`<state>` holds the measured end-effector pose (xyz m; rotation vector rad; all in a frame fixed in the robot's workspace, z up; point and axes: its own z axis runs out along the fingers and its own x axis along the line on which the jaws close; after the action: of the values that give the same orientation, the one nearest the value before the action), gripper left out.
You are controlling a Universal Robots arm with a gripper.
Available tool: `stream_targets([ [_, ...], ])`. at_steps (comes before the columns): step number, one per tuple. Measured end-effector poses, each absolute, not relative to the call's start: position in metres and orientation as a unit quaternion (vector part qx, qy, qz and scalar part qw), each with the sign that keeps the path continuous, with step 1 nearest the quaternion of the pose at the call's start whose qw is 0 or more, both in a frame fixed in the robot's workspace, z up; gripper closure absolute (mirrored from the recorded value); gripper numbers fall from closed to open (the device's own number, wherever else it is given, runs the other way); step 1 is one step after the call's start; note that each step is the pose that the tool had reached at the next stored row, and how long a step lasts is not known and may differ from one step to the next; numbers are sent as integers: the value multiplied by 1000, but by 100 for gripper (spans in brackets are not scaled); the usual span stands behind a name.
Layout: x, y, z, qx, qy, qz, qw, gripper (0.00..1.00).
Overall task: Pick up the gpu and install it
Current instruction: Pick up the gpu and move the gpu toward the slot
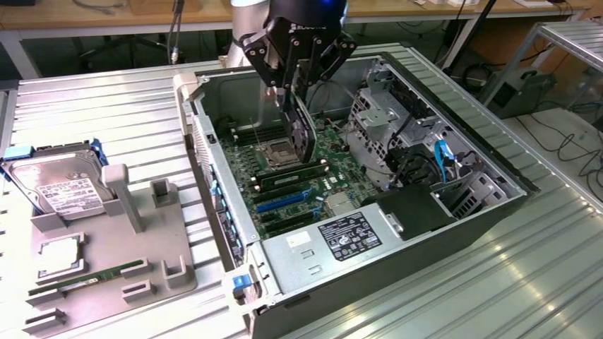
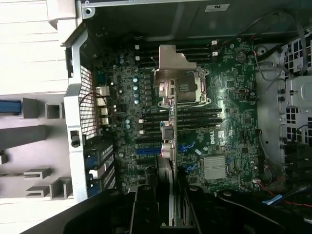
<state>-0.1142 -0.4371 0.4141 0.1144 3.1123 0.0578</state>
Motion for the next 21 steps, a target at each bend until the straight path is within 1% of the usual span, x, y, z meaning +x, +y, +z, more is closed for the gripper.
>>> stream_targets([
  [21, -72, -430, 404, 37, 999, 18, 13, 74],
])
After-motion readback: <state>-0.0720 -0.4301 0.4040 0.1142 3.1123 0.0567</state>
